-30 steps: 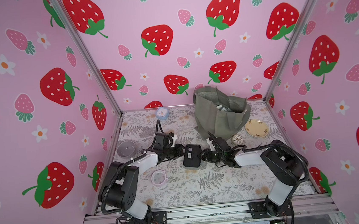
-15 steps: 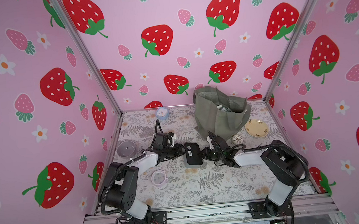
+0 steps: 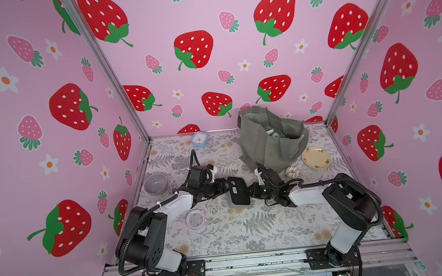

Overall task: Put the alarm clock into the canvas bag
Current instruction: Pick up the alarm from the center of the board.

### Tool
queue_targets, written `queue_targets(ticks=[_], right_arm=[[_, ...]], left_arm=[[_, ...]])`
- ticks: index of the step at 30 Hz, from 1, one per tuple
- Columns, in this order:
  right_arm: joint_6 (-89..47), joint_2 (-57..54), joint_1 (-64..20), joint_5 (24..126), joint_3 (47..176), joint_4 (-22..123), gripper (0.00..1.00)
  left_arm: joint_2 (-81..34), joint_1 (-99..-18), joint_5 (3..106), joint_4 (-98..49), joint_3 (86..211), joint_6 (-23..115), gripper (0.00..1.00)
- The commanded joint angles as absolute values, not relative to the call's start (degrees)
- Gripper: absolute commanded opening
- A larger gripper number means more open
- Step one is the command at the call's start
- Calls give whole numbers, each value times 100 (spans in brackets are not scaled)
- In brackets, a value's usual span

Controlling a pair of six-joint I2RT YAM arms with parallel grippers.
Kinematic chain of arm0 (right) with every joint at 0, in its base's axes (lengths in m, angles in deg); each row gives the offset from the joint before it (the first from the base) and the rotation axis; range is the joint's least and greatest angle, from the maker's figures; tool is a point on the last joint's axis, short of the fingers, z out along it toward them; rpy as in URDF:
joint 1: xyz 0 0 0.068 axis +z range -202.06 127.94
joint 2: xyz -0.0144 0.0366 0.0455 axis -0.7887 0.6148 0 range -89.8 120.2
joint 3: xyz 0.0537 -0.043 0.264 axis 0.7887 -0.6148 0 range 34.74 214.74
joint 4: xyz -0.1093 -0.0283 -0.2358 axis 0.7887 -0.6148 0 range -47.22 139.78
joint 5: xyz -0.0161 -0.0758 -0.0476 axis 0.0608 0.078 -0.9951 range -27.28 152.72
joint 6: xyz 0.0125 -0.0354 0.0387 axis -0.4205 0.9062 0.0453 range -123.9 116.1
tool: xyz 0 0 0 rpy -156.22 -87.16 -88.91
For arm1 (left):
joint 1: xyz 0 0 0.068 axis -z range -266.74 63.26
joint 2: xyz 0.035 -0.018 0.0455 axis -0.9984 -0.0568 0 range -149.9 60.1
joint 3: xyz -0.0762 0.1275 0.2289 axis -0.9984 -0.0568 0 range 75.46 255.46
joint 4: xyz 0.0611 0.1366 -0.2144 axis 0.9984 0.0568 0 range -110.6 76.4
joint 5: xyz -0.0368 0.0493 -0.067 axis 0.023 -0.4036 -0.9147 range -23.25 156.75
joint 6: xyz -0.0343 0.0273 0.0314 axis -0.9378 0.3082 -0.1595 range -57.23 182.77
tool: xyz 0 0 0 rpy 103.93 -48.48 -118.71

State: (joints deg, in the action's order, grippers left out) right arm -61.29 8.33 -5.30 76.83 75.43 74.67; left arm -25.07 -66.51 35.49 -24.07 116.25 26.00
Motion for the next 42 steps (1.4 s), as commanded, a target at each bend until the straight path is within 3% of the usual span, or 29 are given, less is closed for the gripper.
queue_targets(ticks=[1,10,16,23,25,26,27,29,30,31,38,42], right_arm=[[-6270,568,-485,7814,7435,7775,0],[-6375,436,-492,8030,7311,8242,0],[-6394,243,-482,7994,7229,8460,0],[-6350,-38,-473,7924,7135,8597,0],[-6308,-127,-471,7924,7105,8625,0],[-6274,-179,-477,7910,7096,8613,4],[-6231,-253,-475,7899,7105,8566,16],[-5992,-489,-475,7806,7181,8161,50],[-5833,-638,-474,7741,7205,7934,79],[-5694,-816,-489,7670,7206,7716,100],[-4384,-2652,-868,7755,7080,6285,100],[-4060,-3372,-1201,8461,7371,5596,100]], left_arm=[[-2236,-6618,3852,-2218,11554,2512,67],[-2448,-6406,3304,-2717,11569,2169,63],[-2344,-6338,3149,-2924,11537,1975,51],[-2176,-6189,3219,-2635,11722,2108,50],[-2117,-6153,3204,-2524,11811,2191,43],[-2063,-6147,3204,-2470,11856,2236,39],[-1997,-6127,3239,-2415,11897,2282,35],[-1771,-6105,3447,-2157,12018,2484,26],[-1642,-6099,3576,-1995,12083,2622,25],[-1498,-6071,3744,-1839,12180,2859,24],[-553,-5516,5480,-1318,12515,4799,24],[-365,-4940,6479,-1686,12598,6405,27]])
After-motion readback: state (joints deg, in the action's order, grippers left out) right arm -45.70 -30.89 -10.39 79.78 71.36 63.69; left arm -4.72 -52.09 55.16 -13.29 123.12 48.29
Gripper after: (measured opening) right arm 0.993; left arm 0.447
